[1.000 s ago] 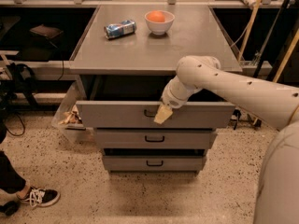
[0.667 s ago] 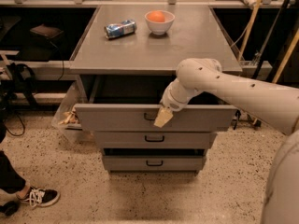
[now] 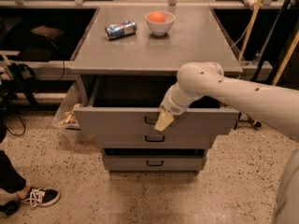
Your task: Open top drawer
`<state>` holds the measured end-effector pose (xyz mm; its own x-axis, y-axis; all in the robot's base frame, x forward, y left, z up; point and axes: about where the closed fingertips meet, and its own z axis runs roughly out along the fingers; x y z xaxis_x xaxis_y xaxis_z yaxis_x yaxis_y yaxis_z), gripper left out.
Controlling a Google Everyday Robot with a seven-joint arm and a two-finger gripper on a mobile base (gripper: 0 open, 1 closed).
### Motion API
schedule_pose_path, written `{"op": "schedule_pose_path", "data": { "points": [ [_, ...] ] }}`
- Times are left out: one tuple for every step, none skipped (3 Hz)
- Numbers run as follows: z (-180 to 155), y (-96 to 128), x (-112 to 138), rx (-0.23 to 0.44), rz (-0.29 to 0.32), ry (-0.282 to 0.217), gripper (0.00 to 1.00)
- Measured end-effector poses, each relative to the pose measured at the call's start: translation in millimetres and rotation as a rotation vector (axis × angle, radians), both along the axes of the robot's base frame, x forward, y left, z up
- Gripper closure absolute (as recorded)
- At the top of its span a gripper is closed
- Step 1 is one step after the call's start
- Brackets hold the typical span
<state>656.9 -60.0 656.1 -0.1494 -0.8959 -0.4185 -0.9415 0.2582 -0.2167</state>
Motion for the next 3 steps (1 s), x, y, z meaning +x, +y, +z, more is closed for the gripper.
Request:
{"op": "schedule_pose_path", "data": {
  "points": [
    [1.3, -0.5, -0.6, 0.000, -0.002, -0.003, 1.00],
    [-0.8, -1.3, -13.2, -0.003, -0.012, -0.010, 1.00],
    [0.8, -1.7, -13.6, -0.003, -0.014, -0.013, 1.00]
  ]
}}
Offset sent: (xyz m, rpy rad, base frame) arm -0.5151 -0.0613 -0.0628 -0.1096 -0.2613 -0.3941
